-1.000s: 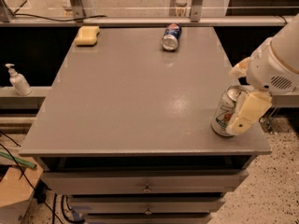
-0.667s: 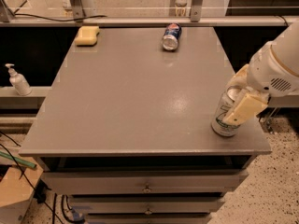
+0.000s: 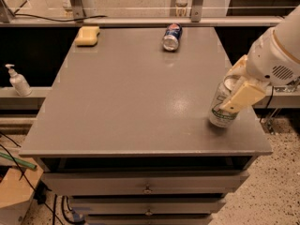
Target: Move 7up can near sponge
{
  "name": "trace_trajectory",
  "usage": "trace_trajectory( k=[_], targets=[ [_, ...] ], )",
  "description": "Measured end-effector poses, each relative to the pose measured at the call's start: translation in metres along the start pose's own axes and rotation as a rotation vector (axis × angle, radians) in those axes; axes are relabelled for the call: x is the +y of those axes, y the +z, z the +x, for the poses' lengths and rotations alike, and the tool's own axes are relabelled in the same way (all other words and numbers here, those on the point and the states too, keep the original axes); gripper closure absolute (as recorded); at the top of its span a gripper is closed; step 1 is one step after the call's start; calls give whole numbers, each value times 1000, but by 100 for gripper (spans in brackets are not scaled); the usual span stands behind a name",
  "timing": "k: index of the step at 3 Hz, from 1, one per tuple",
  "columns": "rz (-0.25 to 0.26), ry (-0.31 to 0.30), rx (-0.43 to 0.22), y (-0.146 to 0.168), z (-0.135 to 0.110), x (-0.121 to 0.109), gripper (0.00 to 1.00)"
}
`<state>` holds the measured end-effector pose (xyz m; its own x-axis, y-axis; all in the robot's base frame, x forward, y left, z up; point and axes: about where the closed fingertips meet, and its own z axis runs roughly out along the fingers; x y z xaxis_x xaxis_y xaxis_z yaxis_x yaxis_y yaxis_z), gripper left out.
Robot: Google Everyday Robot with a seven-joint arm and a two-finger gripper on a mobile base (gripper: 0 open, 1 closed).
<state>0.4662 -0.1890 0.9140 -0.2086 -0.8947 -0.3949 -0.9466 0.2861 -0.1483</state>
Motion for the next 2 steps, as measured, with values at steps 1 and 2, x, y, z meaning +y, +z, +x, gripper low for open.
trace_trajectory(
  k=[1,2],
  targets=[
    [52,-77,-16,-40,-33,0,100],
    [66,-88,-20,-48,-39,0,100]
  ],
)
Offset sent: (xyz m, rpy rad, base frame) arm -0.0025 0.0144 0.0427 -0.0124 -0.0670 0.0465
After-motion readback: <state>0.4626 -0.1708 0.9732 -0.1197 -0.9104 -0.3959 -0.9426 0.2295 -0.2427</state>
